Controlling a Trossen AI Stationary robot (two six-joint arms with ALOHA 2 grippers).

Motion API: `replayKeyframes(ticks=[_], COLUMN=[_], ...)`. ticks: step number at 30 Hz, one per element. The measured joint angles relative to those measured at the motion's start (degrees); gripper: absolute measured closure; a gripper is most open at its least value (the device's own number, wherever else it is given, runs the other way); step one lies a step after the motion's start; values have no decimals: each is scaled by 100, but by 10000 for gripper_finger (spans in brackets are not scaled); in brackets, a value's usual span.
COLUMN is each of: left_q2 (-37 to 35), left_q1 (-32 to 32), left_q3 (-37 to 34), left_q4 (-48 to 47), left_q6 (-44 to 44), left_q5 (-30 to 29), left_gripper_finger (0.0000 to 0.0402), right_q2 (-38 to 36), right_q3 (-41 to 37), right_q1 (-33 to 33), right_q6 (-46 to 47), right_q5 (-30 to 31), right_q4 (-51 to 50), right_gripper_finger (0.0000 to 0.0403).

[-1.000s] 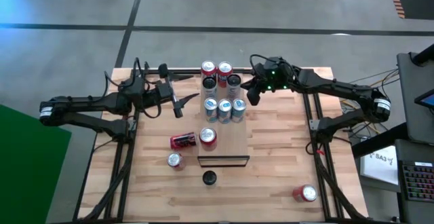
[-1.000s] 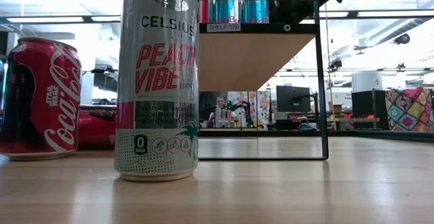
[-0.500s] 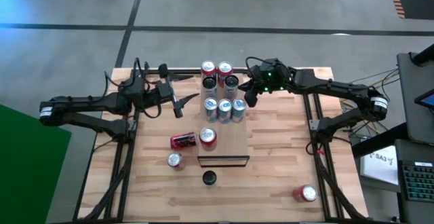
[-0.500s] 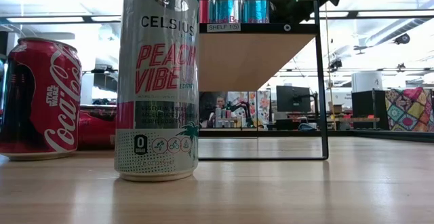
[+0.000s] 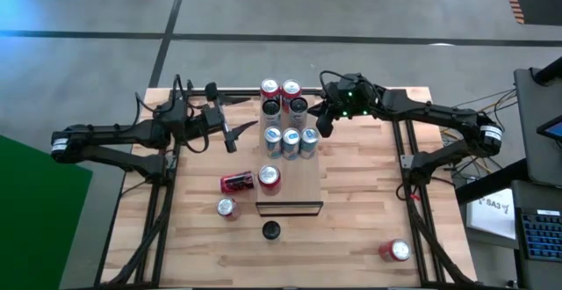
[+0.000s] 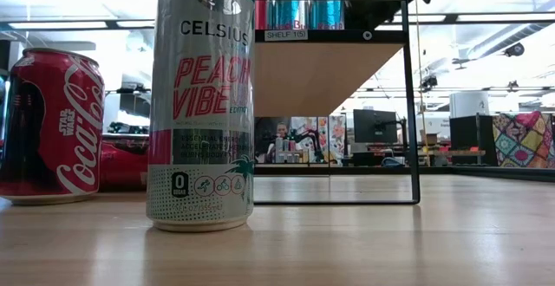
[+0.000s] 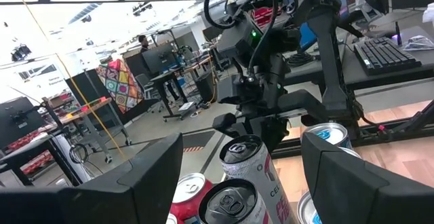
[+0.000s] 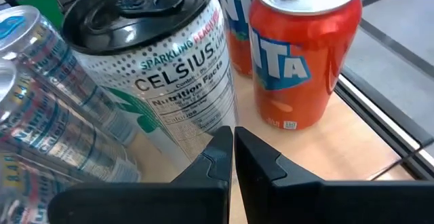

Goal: Place canned beverage on shelf
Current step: Put the left white pink soda can on the shelf aligned with the other white pink soda can

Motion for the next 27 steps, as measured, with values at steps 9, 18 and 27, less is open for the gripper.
replayKeyframes(ticks=[9,18,27], left_q2=[-1,1,-1], left_q1=[0,0,7], left_q3=[0,0,0], left_q4=[-4,-9,-18], left_q6=[0,0,0], left_q5=[0,0,0], left_gripper_finger=[134,134,134], right_q2=[66,78,69], right_q3=[57,52,229], right_q1=[20,37,26], right_q6=[-57,-128,-307], right_q5=[-119,-275,74], right_q4=[20,148,-293], right_gripper_finger=[394,394,394])
